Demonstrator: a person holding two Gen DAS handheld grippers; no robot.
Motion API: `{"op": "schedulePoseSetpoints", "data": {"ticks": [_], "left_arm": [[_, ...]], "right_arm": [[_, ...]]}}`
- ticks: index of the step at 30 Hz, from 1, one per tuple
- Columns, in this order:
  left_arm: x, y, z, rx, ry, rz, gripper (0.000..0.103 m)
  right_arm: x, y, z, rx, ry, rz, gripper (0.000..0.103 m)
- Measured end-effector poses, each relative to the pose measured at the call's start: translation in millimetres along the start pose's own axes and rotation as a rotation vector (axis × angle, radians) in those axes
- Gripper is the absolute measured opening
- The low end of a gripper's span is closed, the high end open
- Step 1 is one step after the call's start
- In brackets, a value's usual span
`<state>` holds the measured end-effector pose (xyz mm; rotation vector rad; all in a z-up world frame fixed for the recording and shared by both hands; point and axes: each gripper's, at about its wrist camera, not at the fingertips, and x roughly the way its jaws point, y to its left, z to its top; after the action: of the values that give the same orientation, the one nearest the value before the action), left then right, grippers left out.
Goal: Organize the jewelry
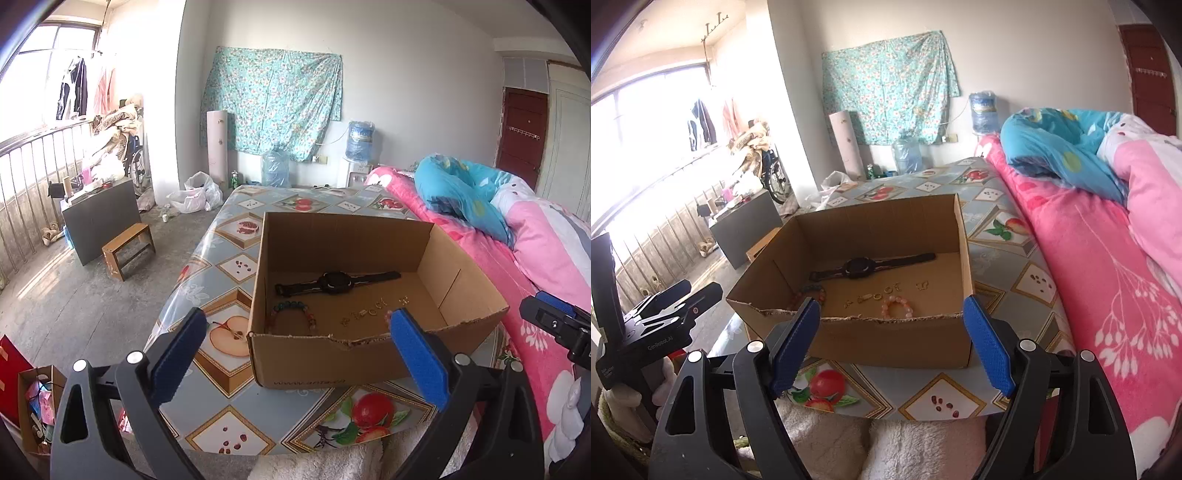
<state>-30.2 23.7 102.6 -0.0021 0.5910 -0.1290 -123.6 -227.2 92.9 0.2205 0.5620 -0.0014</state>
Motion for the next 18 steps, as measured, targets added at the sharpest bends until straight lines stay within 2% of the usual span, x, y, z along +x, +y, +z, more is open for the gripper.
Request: {"op": "schedulePoseSetpoints", "data": {"ticks": [2,4,6,10,18], "left_arm": [[8.2,-9.7,-8.2,0.01,0.059,0.02,0.098],[15.2,-18.3,-15.2,0.018,0.108,0.002,0.098],[20.5,-24.7,-19.5,0.012,0.134,-0.017,0.098],[35.0,-32.6,-23.5,0.012,0.202,0.025,0.098],[48.6,-33.2,-29.3,0.007,0.295,0.013,0.098]], "right_arm": [[5.3,5.0,-7.1,0.003,0.03,0.003,0.076],[12.7,7.3,-11.8,0.011,0.066,-0.011,0.076],[20.5,9.2,-14.1,0.013,0.099,-0.023,0.076],[35.5,12.2,-17.2,0.015,0.156,-0.034,0.076],[53.1,20.9,-25.8,-0.003,0.213,-0.052,0.076]]}}
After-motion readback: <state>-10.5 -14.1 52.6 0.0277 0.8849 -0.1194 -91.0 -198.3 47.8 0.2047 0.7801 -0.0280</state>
